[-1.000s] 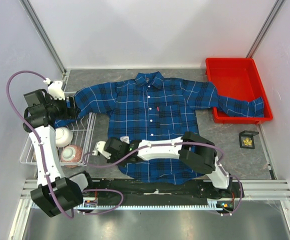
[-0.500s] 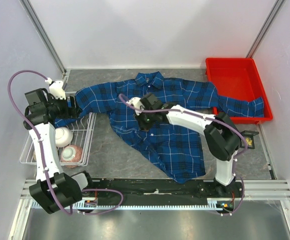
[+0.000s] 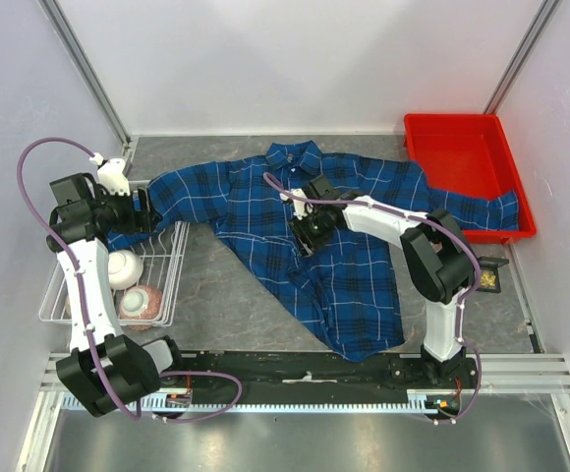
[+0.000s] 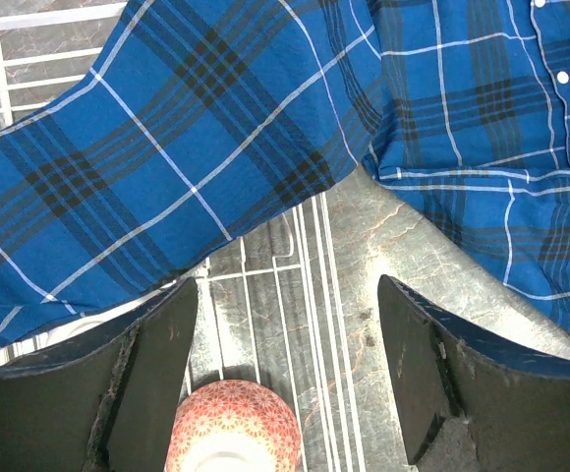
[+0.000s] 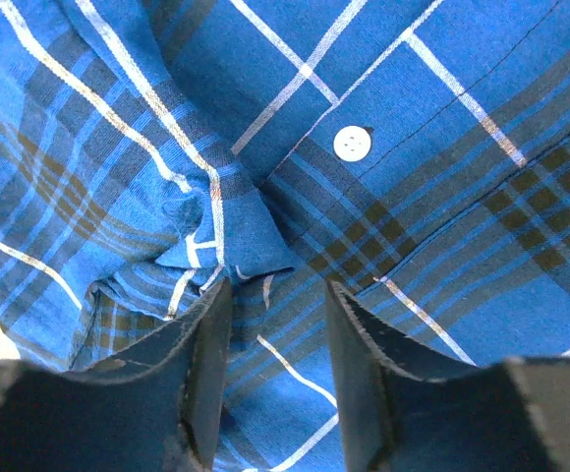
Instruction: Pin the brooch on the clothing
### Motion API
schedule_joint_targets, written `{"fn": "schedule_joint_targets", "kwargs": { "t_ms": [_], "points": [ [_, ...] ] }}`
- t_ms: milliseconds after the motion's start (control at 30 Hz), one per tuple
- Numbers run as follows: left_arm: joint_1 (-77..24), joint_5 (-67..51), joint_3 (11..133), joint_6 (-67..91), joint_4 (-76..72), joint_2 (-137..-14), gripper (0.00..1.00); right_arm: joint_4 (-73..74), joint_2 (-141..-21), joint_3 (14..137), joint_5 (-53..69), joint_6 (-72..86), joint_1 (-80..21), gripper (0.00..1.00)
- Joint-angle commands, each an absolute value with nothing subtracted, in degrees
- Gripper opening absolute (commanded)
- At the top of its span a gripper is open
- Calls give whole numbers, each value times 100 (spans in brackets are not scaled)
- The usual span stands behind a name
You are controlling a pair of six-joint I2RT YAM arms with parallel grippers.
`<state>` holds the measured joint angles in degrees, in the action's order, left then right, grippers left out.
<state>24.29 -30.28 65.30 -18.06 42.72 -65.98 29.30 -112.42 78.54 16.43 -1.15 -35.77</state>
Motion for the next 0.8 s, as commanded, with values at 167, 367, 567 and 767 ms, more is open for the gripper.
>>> {"fn": "schedule_joint_targets", "kwargs": {
  "t_ms": [167, 367, 567, 767],
  "points": [
    [2435, -3217, 6645, -1855, 4052, -6601, 80, 3296, -10600, 8253, 1213, -923, -3604, 56],
    [2426, -3261, 6636, -1793, 3999, -6618, 80, 3586, -10459, 8534, 1327, -949, -3735, 68],
    [2435, -3322, 6609, -1740, 3973, -6644, 80, 3779, -10731, 8622, 1266, -871, -4156, 68],
    [2426, -3287, 6618, -1758, 3973, -6601, 80, 3727, -11127, 8613, 731, -668, -4350, 68]
  ]
}}
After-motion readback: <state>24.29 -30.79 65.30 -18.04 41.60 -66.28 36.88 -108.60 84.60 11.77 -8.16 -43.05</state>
